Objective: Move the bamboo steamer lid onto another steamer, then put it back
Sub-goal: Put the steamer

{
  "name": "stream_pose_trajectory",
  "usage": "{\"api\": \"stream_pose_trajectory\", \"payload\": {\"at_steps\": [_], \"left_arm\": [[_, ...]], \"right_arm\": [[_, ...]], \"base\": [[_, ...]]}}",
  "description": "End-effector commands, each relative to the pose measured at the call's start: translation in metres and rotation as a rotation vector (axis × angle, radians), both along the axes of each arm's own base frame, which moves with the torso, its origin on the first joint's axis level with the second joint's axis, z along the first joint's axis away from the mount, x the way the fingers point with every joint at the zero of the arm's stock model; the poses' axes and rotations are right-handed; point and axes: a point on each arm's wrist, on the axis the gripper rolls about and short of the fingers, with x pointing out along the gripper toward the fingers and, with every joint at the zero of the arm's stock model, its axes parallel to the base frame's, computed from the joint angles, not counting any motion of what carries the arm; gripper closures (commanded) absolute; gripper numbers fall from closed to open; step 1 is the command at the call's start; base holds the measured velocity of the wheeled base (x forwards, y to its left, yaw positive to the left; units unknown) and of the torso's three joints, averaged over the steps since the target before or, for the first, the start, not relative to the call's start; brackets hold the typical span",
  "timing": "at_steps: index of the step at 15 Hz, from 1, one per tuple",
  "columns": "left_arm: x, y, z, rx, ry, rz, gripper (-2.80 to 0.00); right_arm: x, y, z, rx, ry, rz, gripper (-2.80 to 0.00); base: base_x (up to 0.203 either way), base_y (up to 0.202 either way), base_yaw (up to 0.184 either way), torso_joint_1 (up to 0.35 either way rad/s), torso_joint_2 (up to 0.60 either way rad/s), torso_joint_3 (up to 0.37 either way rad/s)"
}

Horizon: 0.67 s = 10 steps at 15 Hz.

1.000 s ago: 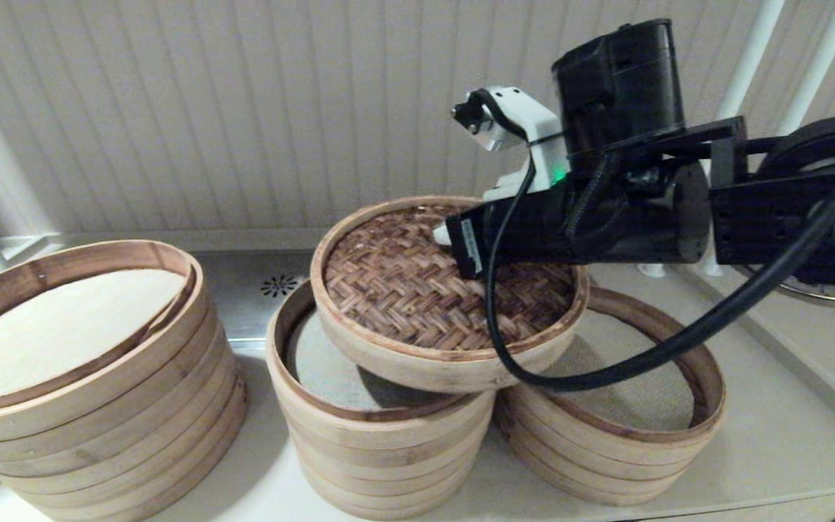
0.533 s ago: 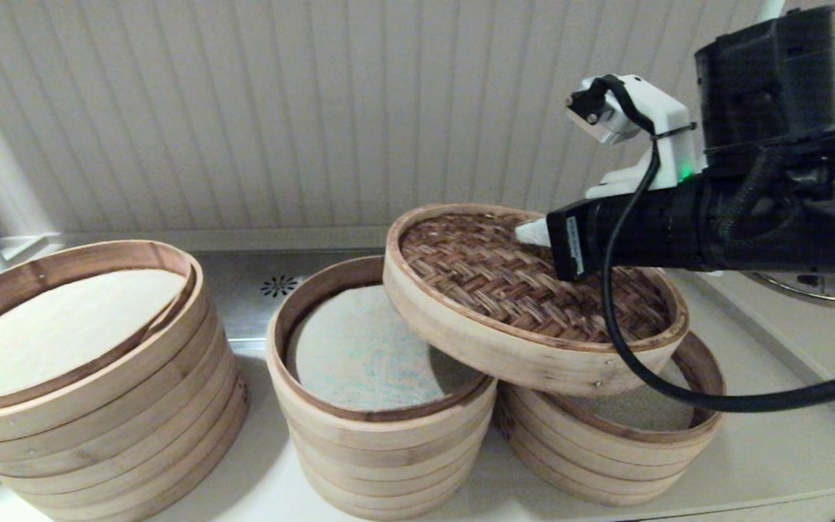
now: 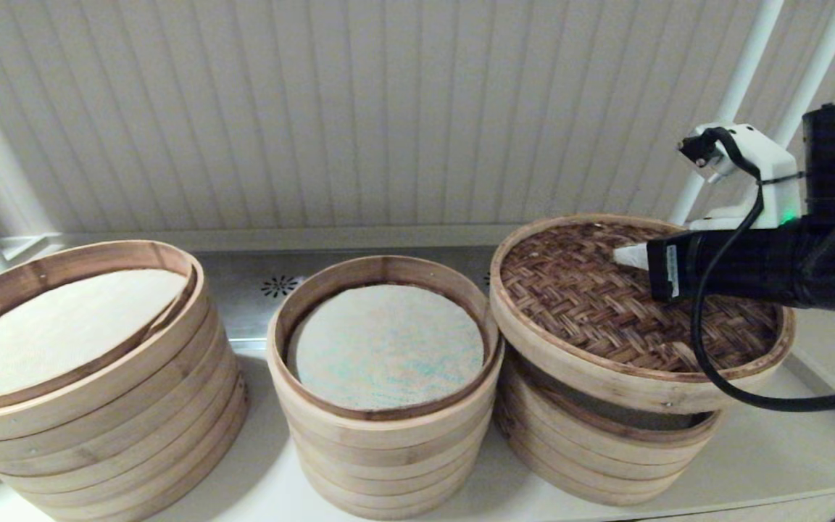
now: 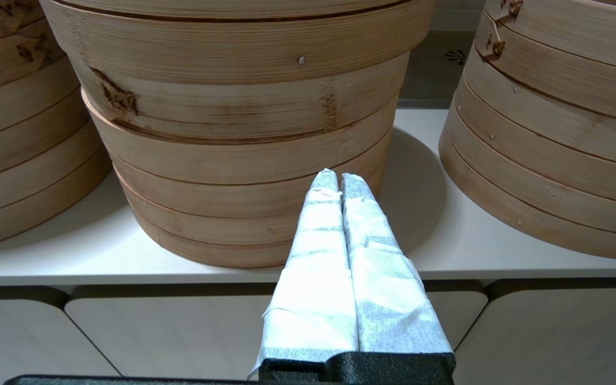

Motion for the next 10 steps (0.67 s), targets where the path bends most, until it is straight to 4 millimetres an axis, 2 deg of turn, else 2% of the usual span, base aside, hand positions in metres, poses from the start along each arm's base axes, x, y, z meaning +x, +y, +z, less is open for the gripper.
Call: {"api": "stream_pose_trajectory", "payload": {"at_steps": [1, 5, 10], "left_arm": [[0.000, 0.000, 0.000, 0.001, -0.001, 0.001, 0.00], [0.000, 0.000, 0.000, -0.001, -0.001, 0.001, 0.00], [0.000, 0.000, 0.000, -0.001, -0.001, 0.001, 0.00]], "right_arm": [[0.001, -0.011, -0.010, -0.008, -0.004, -0.041, 0.00], [0.005, -0.025, -0.028, -0.019, 0.019, -0.084, 0.00], [0.011, -0.038, -0.035, -0.004, 0.034, -0.099, 0.00]], "base": [[0.000, 0.000, 0.000, 0.000, 0.00, 0.000], [0.000, 0.000, 0.000, 0.000, 0.00, 0.000], [0.000, 0.000, 0.000, 0.000, 0.00, 0.000]]}}
